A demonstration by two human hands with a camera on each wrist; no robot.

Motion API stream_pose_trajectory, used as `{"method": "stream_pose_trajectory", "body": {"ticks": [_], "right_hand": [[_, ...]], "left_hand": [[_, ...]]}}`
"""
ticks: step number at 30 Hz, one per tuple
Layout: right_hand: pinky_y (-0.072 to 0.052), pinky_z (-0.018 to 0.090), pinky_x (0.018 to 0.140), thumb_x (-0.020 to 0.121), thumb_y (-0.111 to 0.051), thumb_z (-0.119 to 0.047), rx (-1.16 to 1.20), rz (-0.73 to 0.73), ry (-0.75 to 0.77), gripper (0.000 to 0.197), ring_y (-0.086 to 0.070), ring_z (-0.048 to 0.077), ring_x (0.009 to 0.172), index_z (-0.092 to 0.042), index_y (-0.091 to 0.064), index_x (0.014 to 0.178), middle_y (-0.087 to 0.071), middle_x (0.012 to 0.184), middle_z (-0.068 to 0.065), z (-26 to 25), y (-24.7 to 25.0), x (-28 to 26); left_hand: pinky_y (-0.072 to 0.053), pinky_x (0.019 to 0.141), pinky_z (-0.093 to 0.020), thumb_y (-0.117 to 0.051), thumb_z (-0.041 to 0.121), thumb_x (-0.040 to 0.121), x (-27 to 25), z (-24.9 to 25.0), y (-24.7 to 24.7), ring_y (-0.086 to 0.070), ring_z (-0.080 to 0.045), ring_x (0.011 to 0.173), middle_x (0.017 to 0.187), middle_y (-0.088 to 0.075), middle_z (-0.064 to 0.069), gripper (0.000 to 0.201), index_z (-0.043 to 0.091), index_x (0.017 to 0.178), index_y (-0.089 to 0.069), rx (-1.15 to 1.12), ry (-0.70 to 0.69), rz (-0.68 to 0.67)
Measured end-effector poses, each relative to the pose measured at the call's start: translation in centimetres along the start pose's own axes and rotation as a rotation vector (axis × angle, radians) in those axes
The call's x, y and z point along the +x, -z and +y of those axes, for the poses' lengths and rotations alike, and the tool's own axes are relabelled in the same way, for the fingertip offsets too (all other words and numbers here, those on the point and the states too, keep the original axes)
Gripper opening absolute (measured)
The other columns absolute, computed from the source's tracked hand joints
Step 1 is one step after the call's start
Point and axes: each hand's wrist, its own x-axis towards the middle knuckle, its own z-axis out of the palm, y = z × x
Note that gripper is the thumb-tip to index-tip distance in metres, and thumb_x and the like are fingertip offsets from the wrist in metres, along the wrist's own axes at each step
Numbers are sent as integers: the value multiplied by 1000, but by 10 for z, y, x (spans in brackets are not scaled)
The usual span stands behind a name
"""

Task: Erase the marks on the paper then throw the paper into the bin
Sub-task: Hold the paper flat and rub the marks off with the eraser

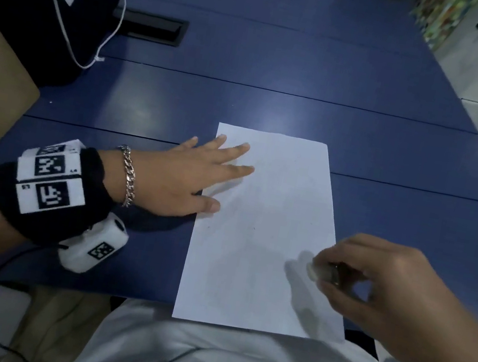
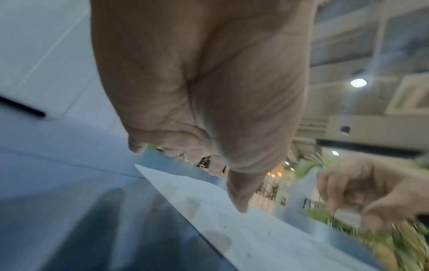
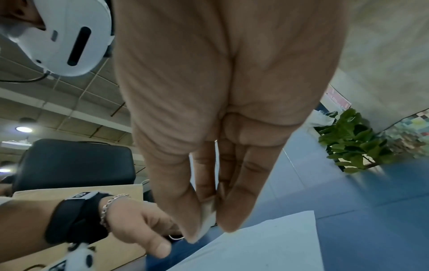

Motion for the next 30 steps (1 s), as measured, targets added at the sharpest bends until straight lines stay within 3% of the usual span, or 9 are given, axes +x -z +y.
{"method": "stream_pose_trajectory", "body": {"ticks": [4,8,12,14,17,22,24,26,30], "right_hand": [[-52,15,66,89,-78,-25,-10,-65,52,16,-65,1,76,-37,-72,98,-60,93,-22,-13,-30,-8],[-57,27,65,96,-65,-30,-110,-149,-7,7,-62,6,74,-33,-70,100,-54,97,-21,-11,-49,-7],[-58,33,70,94,-62,-28,-192,-198,-51,9,-61,8,76,-30,-71,96,-57,93,-16,9,-35,5],[-57,35,69,94,-62,-30,-272,-180,-60,9,-60,8,76,-28,-71,93,-58,90,-14,20,-21,16],[-57,38,69,93,-63,-27,-363,-146,-73,11,-60,10,77,-24,-72,87,-63,85,-9,34,0,37],[-56,33,77,96,-63,-22,-362,-114,-68,15,-63,13,82,-24,-78,94,-70,89,-8,44,15,66],[-57,36,77,96,-63,-21,-340,-85,-65,15,-64,14,81,-23,-77,95,-71,89,-8,44,15,69],[-57,33,76,96,-65,-22,-271,-40,-41,12,-66,8,78,-25,-77,95,-72,90,-10,42,14,68],[-51,17,74,95,-73,-27,-182,-103,85,10,-62,-1,72,-33,-77,101,-67,94,-15,32,4,64]], "left_hand": [[2,129,-59,-30,30,114,18,10,-5,12,-21,162,171,19,23,61,50,164,-2,120,-111,-94],[-5,128,-62,-13,37,112,17,16,-11,-1,-20,163,174,5,21,55,53,163,-4,166,-70,-102],[-18,128,-49,8,52,103,1,22,-14,-31,-25,153,174,-16,10,65,48,165,-13,268,9,-30],[-21,126,-44,-4,44,107,-7,29,-12,-43,-25,143,170,-28,8,60,44,166,-16,368,27,-4],[-11,128,-44,-27,26,108,-19,42,-9,-37,-17,146,165,-31,14,63,37,167,-8,494,41,-106],[-29,121,-40,-35,56,107,-24,65,-4,-49,-19,133,140,-57,11,69,32,167,-12,450,1,-53],[-33,119,-38,-45,67,100,-13,69,-5,-42,-22,140,155,-44,4,81,34,167,-14,278,0,-15],[-15,129,-40,-53,80,90,7,68,-8,-13,-28,159,175,-10,-4,104,34,168,-3,146,-10,-23],[4,125,-64,-64,95,66,45,66,-13,21,-39,158,171,30,4,139,41,163,20,115,-27,-127]]}}
